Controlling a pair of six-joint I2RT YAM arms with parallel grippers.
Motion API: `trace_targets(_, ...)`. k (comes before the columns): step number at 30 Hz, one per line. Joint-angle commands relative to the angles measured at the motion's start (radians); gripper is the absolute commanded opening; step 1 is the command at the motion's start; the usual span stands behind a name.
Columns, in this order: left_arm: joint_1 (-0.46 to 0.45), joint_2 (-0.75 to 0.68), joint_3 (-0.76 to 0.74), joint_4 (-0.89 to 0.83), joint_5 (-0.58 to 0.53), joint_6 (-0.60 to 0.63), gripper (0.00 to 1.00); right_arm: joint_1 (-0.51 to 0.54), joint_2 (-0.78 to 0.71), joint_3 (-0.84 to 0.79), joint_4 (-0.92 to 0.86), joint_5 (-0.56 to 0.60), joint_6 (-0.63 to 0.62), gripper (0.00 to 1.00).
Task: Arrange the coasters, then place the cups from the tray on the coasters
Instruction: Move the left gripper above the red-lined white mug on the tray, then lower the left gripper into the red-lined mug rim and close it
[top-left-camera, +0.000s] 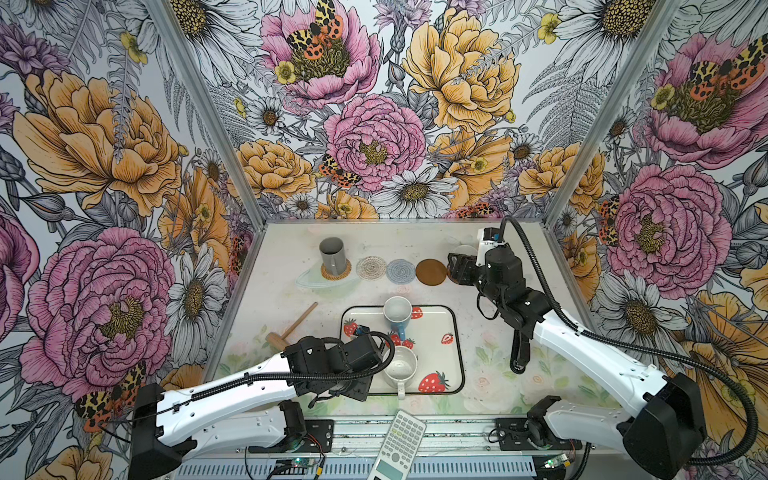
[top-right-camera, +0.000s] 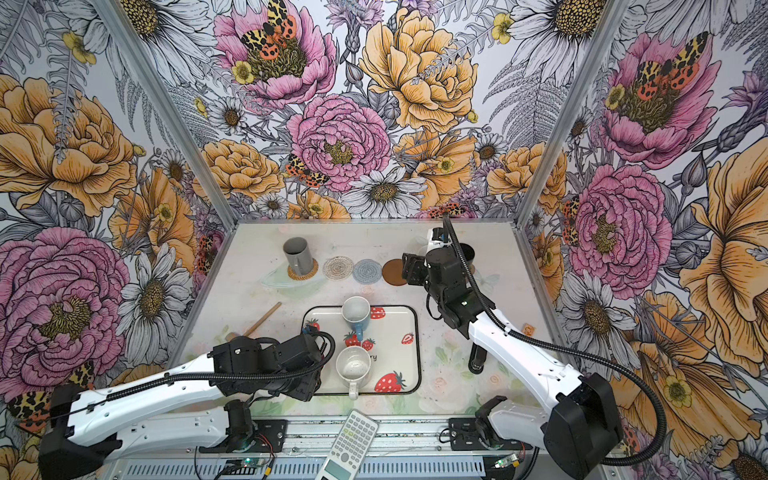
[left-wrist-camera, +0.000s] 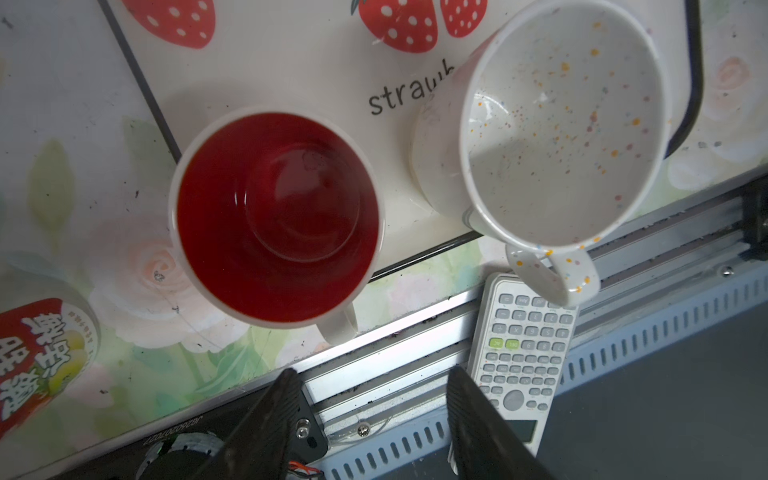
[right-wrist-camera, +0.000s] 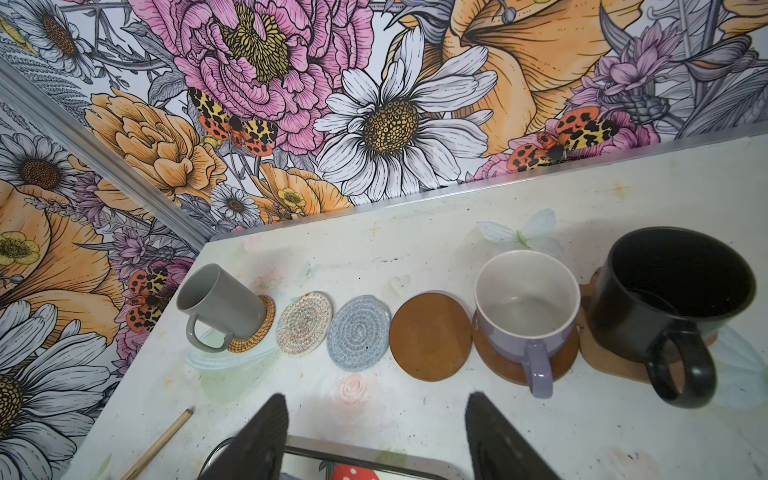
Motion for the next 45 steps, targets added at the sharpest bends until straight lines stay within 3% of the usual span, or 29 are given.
trace_targets(1,-0.021,0.015,-0.03,-0.005,0.015,-0.065,0.61,-0.008,0.011,0.017,0.021,-0.01,0.01,0.7)
trace_targets(18,-0.036,0.089,-0.107,0.05,-0.067,-0.176,0.64,-0.008,0.024,0.022,0.021,-0.028,0.012,0.7)
trace_targets(24,-0.037,0.1,-0.138,0.103,-0.087,-0.213,0.54,-0.01,0.024,0.02,0.021,-0.022,0.013,0.7)
trace_targets(45,-0.028,0.193,-0.181,0.25,-0.147,-0.25,0.39,-0.011,0.033,0.021,0.02,-0.025,0.014,0.7)
